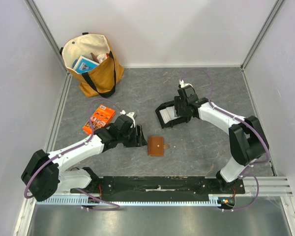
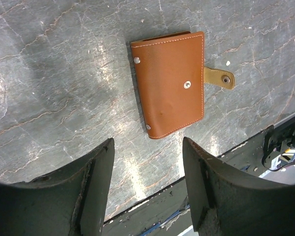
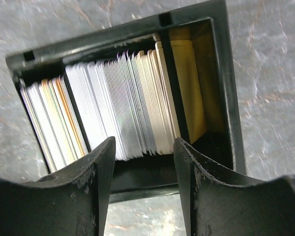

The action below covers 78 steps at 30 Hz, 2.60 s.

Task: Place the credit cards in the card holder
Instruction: Move the storage box to the center of the board, then pick up the credit card from the storage box.

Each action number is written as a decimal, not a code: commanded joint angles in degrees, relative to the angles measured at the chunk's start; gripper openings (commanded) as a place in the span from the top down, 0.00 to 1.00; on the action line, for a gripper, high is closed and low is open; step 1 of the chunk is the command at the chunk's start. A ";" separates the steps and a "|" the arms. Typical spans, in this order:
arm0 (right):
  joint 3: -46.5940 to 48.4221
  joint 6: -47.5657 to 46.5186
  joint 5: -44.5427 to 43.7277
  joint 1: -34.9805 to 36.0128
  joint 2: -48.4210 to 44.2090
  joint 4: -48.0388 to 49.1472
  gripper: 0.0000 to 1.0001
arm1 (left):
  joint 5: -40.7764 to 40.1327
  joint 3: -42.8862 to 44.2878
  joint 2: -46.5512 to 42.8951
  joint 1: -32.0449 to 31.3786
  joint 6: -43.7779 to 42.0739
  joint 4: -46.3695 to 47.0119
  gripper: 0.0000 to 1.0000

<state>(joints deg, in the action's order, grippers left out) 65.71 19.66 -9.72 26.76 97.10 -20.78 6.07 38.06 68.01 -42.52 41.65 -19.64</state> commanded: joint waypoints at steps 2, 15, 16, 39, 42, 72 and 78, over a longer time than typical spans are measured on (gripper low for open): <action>-5.76 -4.36 1.62 -0.31 -7.26 -1.11 0.39 | -0.35 0.87 1.25 -0.19 -1.22 0.65 0.36; -1.56 -2.26 5.94 5.13 -5.88 1.53 0.32 | -0.26 0.87 1.25 -0.19 -0.69 0.74 0.36; -1.20 -2.26 6.28 5.84 -5.00 1.70 0.31 | -0.26 0.87 1.16 -0.11 -0.69 0.65 0.36; -14.64 -3.40 1.36 10.68 -14.74 0.74 0.47 | 0.09 0.17 3.01 -0.19 -0.87 1.27 0.36; -15.00 -2.61 2.07 10.68 -16.06 0.65 0.46 | 0.17 0.17 2.92 -0.19 -0.78 1.44 0.36; -10.97 -9.64 -5.92 5.85 -18.18 -3.92 0.41 | 0.35 -0.18 2.22 -0.19 -0.78 1.97 0.36; -6.31 -10.34 -4.53 3.83 -11.51 -1.55 0.32 | 0.53 0.08 1.95 -0.11 -0.87 1.88 0.36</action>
<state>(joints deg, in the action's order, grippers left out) 55.27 10.83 -13.98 31.94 81.62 -24.14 6.17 37.69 70.22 -42.52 41.63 -19.40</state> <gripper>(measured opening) 0.656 0.637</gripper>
